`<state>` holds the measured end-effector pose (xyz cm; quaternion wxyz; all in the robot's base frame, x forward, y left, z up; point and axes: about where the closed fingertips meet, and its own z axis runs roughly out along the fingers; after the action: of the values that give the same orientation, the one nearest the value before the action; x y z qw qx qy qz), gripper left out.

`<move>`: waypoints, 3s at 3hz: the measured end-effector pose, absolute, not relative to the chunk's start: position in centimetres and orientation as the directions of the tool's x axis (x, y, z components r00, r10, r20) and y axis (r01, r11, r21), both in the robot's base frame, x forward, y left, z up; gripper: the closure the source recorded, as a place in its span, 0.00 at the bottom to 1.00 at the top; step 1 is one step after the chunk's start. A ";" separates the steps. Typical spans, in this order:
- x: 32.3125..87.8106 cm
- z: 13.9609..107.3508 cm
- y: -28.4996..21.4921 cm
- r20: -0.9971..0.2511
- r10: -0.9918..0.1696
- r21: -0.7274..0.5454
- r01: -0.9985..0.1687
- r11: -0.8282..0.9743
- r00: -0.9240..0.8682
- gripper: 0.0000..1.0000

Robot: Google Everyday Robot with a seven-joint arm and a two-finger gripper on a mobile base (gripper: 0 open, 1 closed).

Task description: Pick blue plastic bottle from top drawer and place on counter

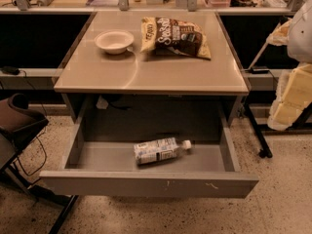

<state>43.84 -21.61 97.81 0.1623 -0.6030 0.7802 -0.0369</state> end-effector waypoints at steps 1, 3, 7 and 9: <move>43.8 97.8 -21.6 -0.209 -0.953 -0.253 -0.929 0.270 -0.220 0.00; 43.0 91.3 -15.0 -0.263 -0.964 -0.223 -0.971 0.087 -0.026 0.00; 44.5 69.8 2.9 -0.548 -0.818 -0.175 -0.980 -0.092 0.175 0.00; 50.5 72.6 1.4 -0.491 -0.866 -0.160 -0.987 -0.022 0.099 0.00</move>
Offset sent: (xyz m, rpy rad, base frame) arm -0.0016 0.0480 -0.0501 0.0046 0.0353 0.1562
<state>50.51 1.37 72.56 0.2345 -0.7032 0.6586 0.1293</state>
